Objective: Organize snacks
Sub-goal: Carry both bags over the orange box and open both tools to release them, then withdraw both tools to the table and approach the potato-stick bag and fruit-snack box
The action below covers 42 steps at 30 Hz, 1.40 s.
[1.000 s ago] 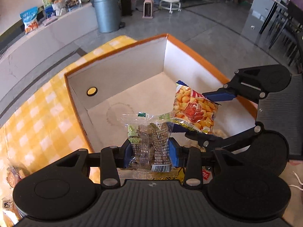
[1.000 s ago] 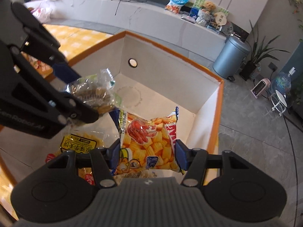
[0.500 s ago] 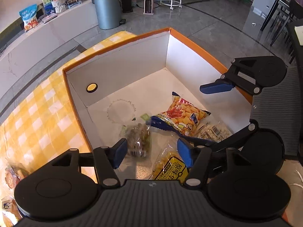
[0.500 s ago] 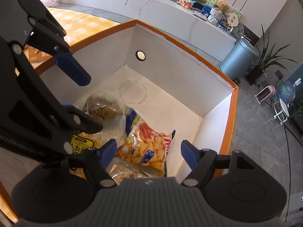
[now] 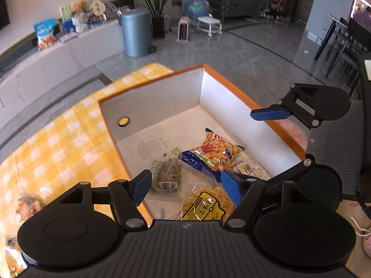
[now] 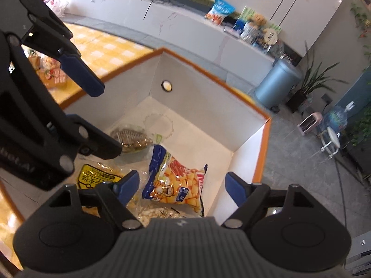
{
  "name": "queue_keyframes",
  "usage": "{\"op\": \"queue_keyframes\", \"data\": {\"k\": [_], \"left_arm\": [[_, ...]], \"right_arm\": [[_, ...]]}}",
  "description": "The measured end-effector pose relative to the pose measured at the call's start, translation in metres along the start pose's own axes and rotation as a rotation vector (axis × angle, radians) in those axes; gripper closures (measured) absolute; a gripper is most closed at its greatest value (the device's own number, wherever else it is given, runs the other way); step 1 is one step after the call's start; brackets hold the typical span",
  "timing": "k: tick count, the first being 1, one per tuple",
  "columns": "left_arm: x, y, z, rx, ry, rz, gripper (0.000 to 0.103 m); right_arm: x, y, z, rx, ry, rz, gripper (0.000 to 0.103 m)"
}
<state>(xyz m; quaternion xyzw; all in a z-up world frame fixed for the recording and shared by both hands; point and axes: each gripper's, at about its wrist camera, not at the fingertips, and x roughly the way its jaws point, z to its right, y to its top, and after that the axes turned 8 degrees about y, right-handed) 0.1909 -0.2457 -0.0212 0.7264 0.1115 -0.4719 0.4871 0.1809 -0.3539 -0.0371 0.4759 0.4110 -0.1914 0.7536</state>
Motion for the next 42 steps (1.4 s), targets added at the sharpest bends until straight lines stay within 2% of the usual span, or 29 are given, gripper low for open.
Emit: {"op": "queue_keyframes", "data": {"k": [5, 12, 16, 20, 24, 32, 36, 39, 41, 42], "left_arm": [[-0.039, -0.019, -0.008, -0.045, 0.049, 0.079, 0.022], [-0.092, -0.062, -0.031, -0.134, 0.095, 0.134, 0.018], [-0.11, -0.091, -0.049, -0.21, 0.139, 0.125, 0.018], [-0.125, -0.12, -0.069, -0.293, 0.215, 0.131, 0.018], [-0.14, -0.15, -0.088, -0.348, 0.295, 0.181, 0.018], [-0.144, -0.199, -0.117, -0.437, 0.401, 0.248, 0.017], [-0.137, -0.227, -0.133, -0.506, 0.411, 0.246, 0.018], [-0.13, -0.244, -0.143, -0.551, 0.418, 0.228, 0.024], [-0.124, -0.249, -0.146, -0.556, 0.438, 0.217, 0.037], [-0.122, -0.252, -0.148, -0.561, 0.447, 0.218, 0.039]], "right_arm": [[-0.031, 0.001, -0.02, 0.021, -0.052, 0.1, 0.024], [-0.062, 0.001, -0.054, 0.077, -0.019, 0.237, 0.024], [-0.08, 0.008, -0.075, 0.149, 0.023, 0.318, 0.024], [-0.091, 0.014, -0.108, 0.184, 0.037, 0.393, 0.02], [-0.097, 0.016, -0.145, 0.208, 0.036, 0.463, 0.02], [-0.077, 0.02, -0.208, 0.328, 0.048, 0.481, 0.02], [-0.06, 0.018, -0.233, 0.361, 0.066, 0.457, 0.02], [-0.044, 0.015, -0.244, 0.38, 0.071, 0.422, 0.02], [-0.035, 0.013, -0.25, 0.374, 0.066, 0.394, 0.02], [-0.031, 0.012, -0.251, 0.371, 0.067, 0.384, 0.02]]}}
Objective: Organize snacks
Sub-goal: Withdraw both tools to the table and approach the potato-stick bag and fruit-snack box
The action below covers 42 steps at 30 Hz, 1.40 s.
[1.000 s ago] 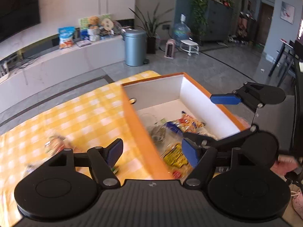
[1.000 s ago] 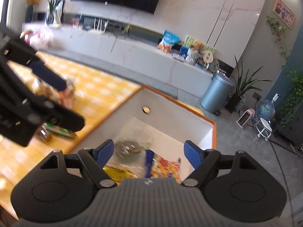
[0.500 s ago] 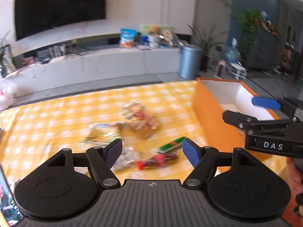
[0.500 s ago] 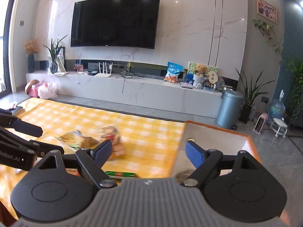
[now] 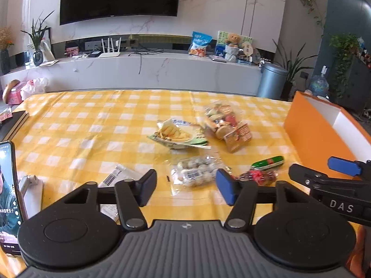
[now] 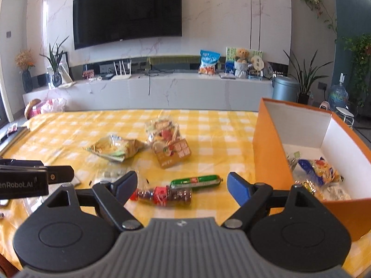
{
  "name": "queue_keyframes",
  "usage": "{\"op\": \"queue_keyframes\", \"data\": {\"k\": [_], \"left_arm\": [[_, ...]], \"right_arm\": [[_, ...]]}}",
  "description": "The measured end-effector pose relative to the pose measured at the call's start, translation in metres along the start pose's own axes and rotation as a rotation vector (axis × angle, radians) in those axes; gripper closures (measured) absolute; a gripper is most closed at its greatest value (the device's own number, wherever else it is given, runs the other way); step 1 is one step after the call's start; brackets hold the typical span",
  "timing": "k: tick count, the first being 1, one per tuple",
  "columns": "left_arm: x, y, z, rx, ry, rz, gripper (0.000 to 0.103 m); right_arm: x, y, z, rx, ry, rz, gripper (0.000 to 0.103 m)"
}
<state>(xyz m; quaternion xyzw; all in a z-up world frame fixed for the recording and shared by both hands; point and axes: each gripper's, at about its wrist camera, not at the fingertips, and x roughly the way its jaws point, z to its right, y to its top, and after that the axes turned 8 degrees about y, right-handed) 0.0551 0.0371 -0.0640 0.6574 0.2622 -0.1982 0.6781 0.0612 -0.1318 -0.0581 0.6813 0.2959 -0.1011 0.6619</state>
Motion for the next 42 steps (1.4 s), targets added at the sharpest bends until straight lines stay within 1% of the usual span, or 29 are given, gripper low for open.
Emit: {"op": "queue_keyframes", "data": {"k": [3, 7, 9, 10, 13, 16, 18, 20, 22, 23, 26, 28, 31, 33, 35, 37, 39, 40, 41, 42], "left_arm": [[0.009, -0.004, -0.004, -0.012, 0.01, -0.003, 0.04], [0.022, -0.003, -0.003, -0.008, 0.028, 0.005, 0.04], [0.03, 0.001, -0.002, -0.016, 0.004, 0.004, 0.04], [0.033, 0.003, -0.002, -0.018, -0.01, 0.012, 0.038], [0.043, 0.014, 0.003, -0.011, -0.025, 0.046, 0.021], [0.055, 0.026, 0.007, 0.008, -0.014, 0.058, 0.018], [0.067, 0.036, 0.006, -0.011, -0.003, 0.054, 0.014], [0.078, 0.046, 0.004, -0.007, -0.009, 0.043, 0.012], [0.093, 0.056, 0.003, 0.027, -0.012, 0.006, 0.01], [0.1, 0.06, 0.003, 0.043, -0.022, -0.013, 0.01], [0.118, 0.067, 0.001, 0.05, -0.048, -0.06, 0.01], [0.126, 0.07, 0.003, 0.067, -0.061, -0.072, 0.01], [0.14, 0.07, 0.01, 0.112, -0.057, -0.106, 0.01], [0.146, 0.067, 0.014, 0.149, -0.04, -0.101, 0.005], [0.152, 0.065, 0.017, 0.176, -0.059, -0.118, 0.005], [0.159, 0.064, 0.016, 0.165, -0.071, -0.156, 0.005], [0.163, 0.063, 0.015, 0.159, -0.081, -0.174, 0.008], [0.162, 0.063, 0.013, 0.154, -0.085, -0.167, 0.012], [0.161, 0.064, 0.011, 0.147, -0.088, -0.162, 0.018], [0.16, 0.064, 0.009, 0.138, -0.086, -0.161, 0.02]], "right_arm": [[0.011, -0.006, 0.001, 0.003, -0.013, -0.029, 0.021], [0.027, -0.008, 0.004, 0.022, -0.001, -0.053, 0.021], [0.035, -0.008, 0.005, 0.019, -0.001, -0.06, 0.021], [0.039, -0.007, 0.005, 0.02, 0.003, -0.061, 0.021], [0.055, -0.002, 0.006, 0.021, 0.021, -0.076, 0.021], [0.07, 0.005, 0.009, 0.011, 0.014, -0.072, 0.021], [0.08, 0.012, 0.012, 0.008, 0.02, -0.062, 0.021], [0.091, 0.02, 0.014, -0.007, 0.031, -0.062, 0.02], [0.103, 0.025, 0.014, -0.033, 0.037, -0.068, 0.017], [0.111, 0.028, 0.013, -0.051, 0.033, -0.068, 0.016], [0.13, 0.032, 0.009, -0.118, 0.014, -0.068, 0.016], [0.141, 0.032, 0.007, -0.156, 0.017, -0.074, 0.015], [0.157, 0.032, 0.006, -0.195, 0.027, -0.097, 0.013], [0.164, 0.031, 0.006, -0.215, 0.028, -0.109, 0.013], [0.169, 0.029, 0.006, -0.23, 0.028, -0.122, 0.013], [0.173, 0.028, 0.006, -0.242, 0.029, -0.13, 0.013], [0.176, 0.028, 0.006, -0.261, 0.028, -0.131, 0.013], [0.178, 0.029, 0.005, -0.274, 0.027, -0.129, 0.013], [0.179, 0.03, 0.004, -0.288, 0.026, -0.126, 0.012], [0.18, 0.031, 0.004, -0.302, 0.027, -0.121, 0.012]]}}
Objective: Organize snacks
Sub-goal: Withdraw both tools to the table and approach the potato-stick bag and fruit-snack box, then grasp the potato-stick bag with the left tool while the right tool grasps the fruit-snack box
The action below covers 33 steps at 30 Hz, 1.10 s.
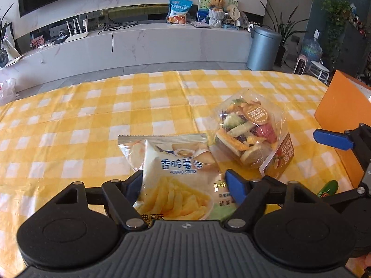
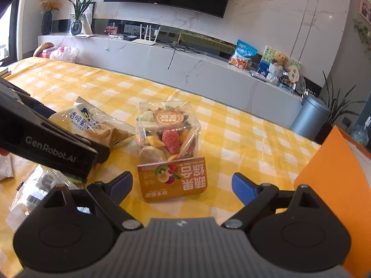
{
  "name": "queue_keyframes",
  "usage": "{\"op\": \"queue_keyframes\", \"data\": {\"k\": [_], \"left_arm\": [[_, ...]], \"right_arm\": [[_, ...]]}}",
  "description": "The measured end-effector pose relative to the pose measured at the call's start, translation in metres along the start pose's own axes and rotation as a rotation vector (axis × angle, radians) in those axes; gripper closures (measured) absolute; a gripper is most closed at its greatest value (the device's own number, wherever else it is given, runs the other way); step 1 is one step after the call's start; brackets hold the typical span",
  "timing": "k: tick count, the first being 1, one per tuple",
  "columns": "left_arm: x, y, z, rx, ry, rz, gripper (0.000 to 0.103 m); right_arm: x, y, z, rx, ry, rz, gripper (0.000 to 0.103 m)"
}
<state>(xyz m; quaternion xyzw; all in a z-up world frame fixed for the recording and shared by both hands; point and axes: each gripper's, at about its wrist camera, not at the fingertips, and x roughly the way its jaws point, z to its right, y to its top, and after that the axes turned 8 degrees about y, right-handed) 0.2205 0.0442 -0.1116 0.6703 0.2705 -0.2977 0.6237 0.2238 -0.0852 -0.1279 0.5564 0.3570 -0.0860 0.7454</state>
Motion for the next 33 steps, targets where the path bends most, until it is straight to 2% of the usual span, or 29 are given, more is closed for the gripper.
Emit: {"op": "queue_keyframes", "data": {"k": [2, 6, 7, 10, 16, 26, 33], "left_arm": [[-0.003, 0.0, -0.004, -0.008, 0.001, 0.003, 0.028], [-0.008, -0.001, -0.015, -0.038, 0.037, 0.011, 0.036], [-0.011, -0.002, -0.019, -0.053, 0.047, 0.014, 0.044], [-0.021, -0.004, -0.027, -0.103, 0.052, 0.027, 0.045], [-0.026, -0.005, -0.029, -0.097, 0.055, 0.037, 0.049], [-0.04, -0.013, -0.028, -0.139, 0.038, 0.035, 0.049], [-0.06, -0.018, -0.024, -0.159, 0.031, 0.046, 0.049]], "right_arm": [[0.002, 0.003, -0.001, -0.025, 0.002, 0.007, 0.01], [0.01, 0.011, -0.002, -0.047, 0.025, 0.012, 0.01], [0.013, 0.013, -0.002, -0.055, 0.026, 0.013, 0.01], [0.023, 0.019, -0.002, -0.059, 0.025, 0.012, 0.008], [0.039, 0.027, 0.006, 0.01, 0.065, 0.008, 0.009], [0.047, 0.026, 0.005, 0.048, 0.089, -0.025, 0.037], [0.031, 0.024, 0.01, 0.119, 0.109, -0.014, 0.042]]}}
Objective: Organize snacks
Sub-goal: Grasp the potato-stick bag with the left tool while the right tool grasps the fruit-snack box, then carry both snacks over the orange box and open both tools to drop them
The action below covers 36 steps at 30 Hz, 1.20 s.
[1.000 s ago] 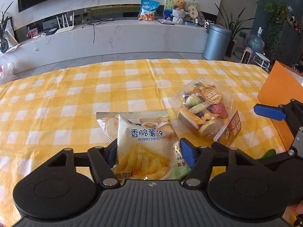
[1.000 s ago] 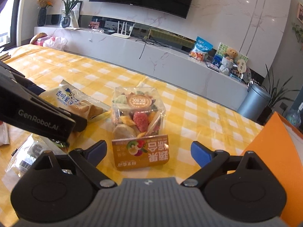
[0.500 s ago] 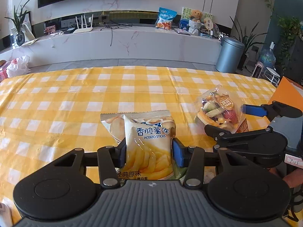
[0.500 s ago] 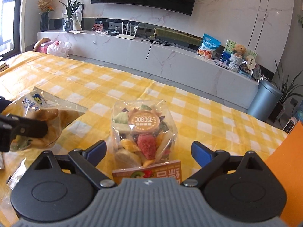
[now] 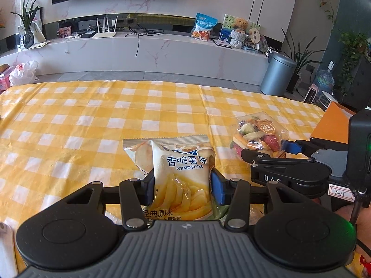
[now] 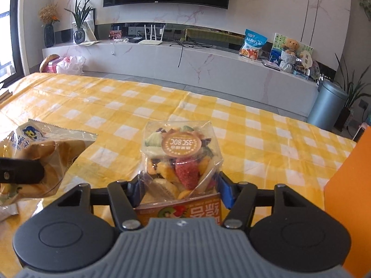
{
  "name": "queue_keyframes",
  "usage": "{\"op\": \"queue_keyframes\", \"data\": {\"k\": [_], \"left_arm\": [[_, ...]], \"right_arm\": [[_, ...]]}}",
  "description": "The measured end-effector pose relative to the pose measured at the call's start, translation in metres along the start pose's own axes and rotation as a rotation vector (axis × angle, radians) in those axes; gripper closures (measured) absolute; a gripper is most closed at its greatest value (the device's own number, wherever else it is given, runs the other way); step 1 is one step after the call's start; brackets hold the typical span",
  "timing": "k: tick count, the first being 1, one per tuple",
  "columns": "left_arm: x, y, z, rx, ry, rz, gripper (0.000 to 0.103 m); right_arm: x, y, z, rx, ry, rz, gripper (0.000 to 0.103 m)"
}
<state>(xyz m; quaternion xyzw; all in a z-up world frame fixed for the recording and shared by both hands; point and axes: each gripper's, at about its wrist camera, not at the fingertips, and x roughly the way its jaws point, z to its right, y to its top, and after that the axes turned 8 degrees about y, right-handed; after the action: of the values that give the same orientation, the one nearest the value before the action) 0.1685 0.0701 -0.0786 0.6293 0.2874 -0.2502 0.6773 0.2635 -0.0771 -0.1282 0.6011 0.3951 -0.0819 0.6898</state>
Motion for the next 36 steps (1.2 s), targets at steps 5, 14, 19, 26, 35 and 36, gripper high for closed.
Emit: {"op": "queue_keyframes", "data": {"k": [5, 14, 19, 26, 35, 36], "left_arm": [[-0.019, -0.004, 0.004, -0.014, 0.0, 0.016, 0.049], [-0.068, -0.015, 0.021, 0.007, 0.028, 0.054, 0.049], [-0.091, -0.02, 0.039, 0.036, 0.006, 0.073, 0.049], [-0.12, -0.021, 0.074, 0.104, -0.039, 0.121, 0.049], [-0.13, -0.006, 0.128, 0.211, -0.133, 0.182, 0.049], [-0.127, -0.003, 0.134, 0.221, -0.148, 0.18, 0.049]], "right_arm": [[-0.031, -0.002, -0.009, 0.009, 0.018, 0.035, 0.043], [-0.112, -0.021, -0.023, 0.064, 0.056, 0.083, 0.043], [-0.163, -0.037, -0.021, 0.09, 0.052, 0.122, 0.043], [-0.223, -0.055, -0.006, 0.107, 0.022, 0.169, 0.043], [-0.28, -0.054, 0.04, 0.076, -0.082, 0.205, 0.043], [-0.285, -0.051, 0.047, 0.069, -0.094, 0.206, 0.043]]}}
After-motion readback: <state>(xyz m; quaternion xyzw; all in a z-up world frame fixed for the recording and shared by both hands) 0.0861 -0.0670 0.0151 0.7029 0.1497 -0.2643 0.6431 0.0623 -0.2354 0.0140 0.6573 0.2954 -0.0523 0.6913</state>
